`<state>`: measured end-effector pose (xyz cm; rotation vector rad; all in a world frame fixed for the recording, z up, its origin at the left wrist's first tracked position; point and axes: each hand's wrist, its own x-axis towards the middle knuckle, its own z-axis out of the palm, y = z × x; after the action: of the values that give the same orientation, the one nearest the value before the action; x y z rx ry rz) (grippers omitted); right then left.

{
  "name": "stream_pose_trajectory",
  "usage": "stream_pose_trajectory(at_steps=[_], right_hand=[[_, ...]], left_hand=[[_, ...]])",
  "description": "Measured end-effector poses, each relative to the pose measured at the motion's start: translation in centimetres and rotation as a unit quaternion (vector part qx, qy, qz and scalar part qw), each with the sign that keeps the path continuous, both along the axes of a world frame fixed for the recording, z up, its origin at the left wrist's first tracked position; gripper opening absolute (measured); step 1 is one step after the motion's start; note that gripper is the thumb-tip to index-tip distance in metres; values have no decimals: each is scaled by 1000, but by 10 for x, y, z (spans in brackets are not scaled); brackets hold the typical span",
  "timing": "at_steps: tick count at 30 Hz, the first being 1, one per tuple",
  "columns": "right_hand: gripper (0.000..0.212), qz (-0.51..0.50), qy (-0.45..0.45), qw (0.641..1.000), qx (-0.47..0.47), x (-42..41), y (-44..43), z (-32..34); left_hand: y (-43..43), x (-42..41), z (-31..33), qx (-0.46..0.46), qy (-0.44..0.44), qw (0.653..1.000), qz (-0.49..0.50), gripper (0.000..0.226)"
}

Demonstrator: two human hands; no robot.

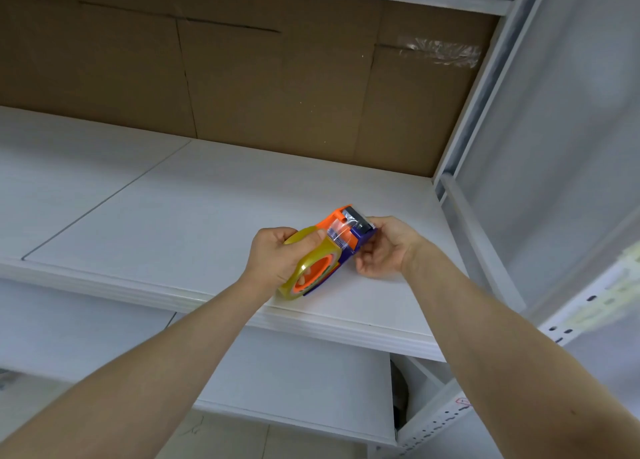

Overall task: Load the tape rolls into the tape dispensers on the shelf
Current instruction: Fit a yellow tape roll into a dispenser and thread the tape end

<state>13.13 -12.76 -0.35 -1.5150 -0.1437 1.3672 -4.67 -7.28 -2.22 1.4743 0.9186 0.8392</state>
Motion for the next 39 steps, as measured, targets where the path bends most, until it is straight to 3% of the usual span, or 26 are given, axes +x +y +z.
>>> stream_pose_trajectory(at_steps=[2, 7, 10, 12, 14, 17, 22, 28, 31, 35, 39], right_hand=[[11, -21, 57, 998, 33, -3, 2, -7], [25, -40, 101, 993, 51, -10, -3, -11], [11, -20, -43, 998, 31, -1, -2, -3], [10, -27, -206, 978, 26, 6, 1, 7], [14, -59, -270, 958, 79, 8, 4, 13], [30, -27, -271, 955, 120, -3, 9, 12], [19, -33, -264, 957, 116, -10, 11, 13], [20, -29, -224, 963, 144, -13, 2, 8], [15, -62, -251, 958, 123, -10, 1, 11], [23, -28, -348, 935, 69, -6, 7, 19], [32, -29, -306, 946, 100, -12, 10, 19]], left_hand=[[0, -1, 0, 0, -10, 1000, 2, 31], [-1, -1, 0, -3, -26, 1000, 2, 32], [-1, 0, 1, 0, -13, 1000, -1, 31], [0, 1, 0, 2, -3, 1000, 1, 28], [1, 2, 0, 4, -1, 1000, 2, 30], [2, 4, -1, 7, -1, 1000, 11, 34], [-1, 7, 1, 11, 9, 1000, 15, 33], [-2, 5, 3, 1, 2, 1000, 20, 29], [-2, 7, 3, 17, 15, 1000, 8, 28], [-4, 8, 4, 31, 21, 999, 2, 31], [-6, 8, 4, 29, 16, 999, -1, 30]])
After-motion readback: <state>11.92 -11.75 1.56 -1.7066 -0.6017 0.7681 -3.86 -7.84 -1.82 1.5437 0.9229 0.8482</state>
